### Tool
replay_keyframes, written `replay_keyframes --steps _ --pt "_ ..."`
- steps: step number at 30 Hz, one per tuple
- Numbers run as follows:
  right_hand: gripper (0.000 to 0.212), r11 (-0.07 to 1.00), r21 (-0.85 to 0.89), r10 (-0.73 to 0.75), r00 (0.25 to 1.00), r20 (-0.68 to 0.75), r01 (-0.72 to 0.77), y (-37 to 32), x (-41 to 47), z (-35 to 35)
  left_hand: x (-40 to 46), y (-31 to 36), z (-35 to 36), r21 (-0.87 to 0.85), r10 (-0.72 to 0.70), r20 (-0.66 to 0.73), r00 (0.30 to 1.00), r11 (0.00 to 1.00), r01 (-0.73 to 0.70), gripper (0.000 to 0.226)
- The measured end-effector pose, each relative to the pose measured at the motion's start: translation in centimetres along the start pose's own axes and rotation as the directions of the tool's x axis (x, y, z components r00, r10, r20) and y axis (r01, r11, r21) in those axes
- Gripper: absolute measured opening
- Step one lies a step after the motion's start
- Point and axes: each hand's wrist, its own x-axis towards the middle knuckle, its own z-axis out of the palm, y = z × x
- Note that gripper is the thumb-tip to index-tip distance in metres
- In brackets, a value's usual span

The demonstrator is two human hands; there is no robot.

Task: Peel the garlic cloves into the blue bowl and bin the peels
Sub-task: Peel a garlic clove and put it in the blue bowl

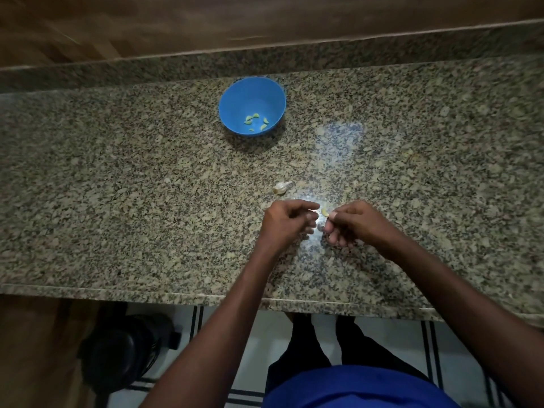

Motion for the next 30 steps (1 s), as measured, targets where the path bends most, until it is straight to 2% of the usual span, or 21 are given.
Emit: replay_keyframes --steps 2,7,10,12,14,16,18,20,24,27,30 --pt "0.036 1.0 -0.012 -0.007 1.0 0.008 0.007 -0.1 -0.2 -0.1 -0.2 0.4 0.0 -0.079 0.016 0.023 1.0 0.997 -0.014 0.018" --pt "0.035 1.0 -0.021 -0.004 1.0 0.006 0.004 -0.6 -0.3 -0.3 -0.5 0.8 0.1 -0.14 0.027 0.055 0.998 0.99 -0.019 0.012" --pt "0.032 0.985 0.15 0.08 0.994 0.071 -0.09 -0.5 -0.1 -0.6 -0.6 0.8 0.1 -0.222 0.033 0.082 0.996 0.975 -0.014 0.014" --pt "0.028 0.911 0.376 0.111 0.979 0.171 -0.169 -0.3 -0.1 -0.6 -0.8 0.8 0.1 -0.269 0.049 0.086 0.995 0.963 -0.024 0.013" --pt "0.025 0.786 0.574 0.074 0.958 0.278 -0.227 -0.1 -0.2 -0.5 -1.0 0.8 0.3 -0.314 0.051 0.086 0.995 0.949 -0.022 0.012" --pt "0.026 0.674 0.689 0.026 0.94 0.339 -0.267 0.4 -0.3 -0.5 -1.0 0.8 0.6 -0.365 0.038 0.09 0.995 0.931 -0.002 0.011" --pt "0.028 0.617 0.731 0.003 0.93 0.368 -0.291 0.5 -0.4 -0.4 -1.0 0.8 0.7 -0.409 0.024 0.099 0.995 0.912 0.019 0.01" --pt "0.027 0.649 0.71 0.006 0.935 0.354 -0.273 0.4 -0.5 -0.3 -0.9 0.6 0.7 -0.423 0.023 0.104 0.994 0.906 0.023 0.011" --pt "0.021 0.786 0.578 0.083 0.964 0.252 -0.219 -0.1 -0.5 -0.2 -0.7 0.4 0.6 -0.396 0.022 0.089 0.996 0.918 0.016 0.014" --pt "0.025 0.834 0.505 0.154 0.972 0.176 -0.223 -0.3 -0.6 0.1 -0.6 0.2 0.7 -0.407 0.014 0.092 0.996 0.913 0.025 0.014" --pt "0.033 0.936 0.305 0.172 0.985 0.033 -0.174 -0.2 -0.8 0.2 -0.6 0.1 0.8 -0.414 -0.007 0.1 0.995 0.909 0.048 0.016"
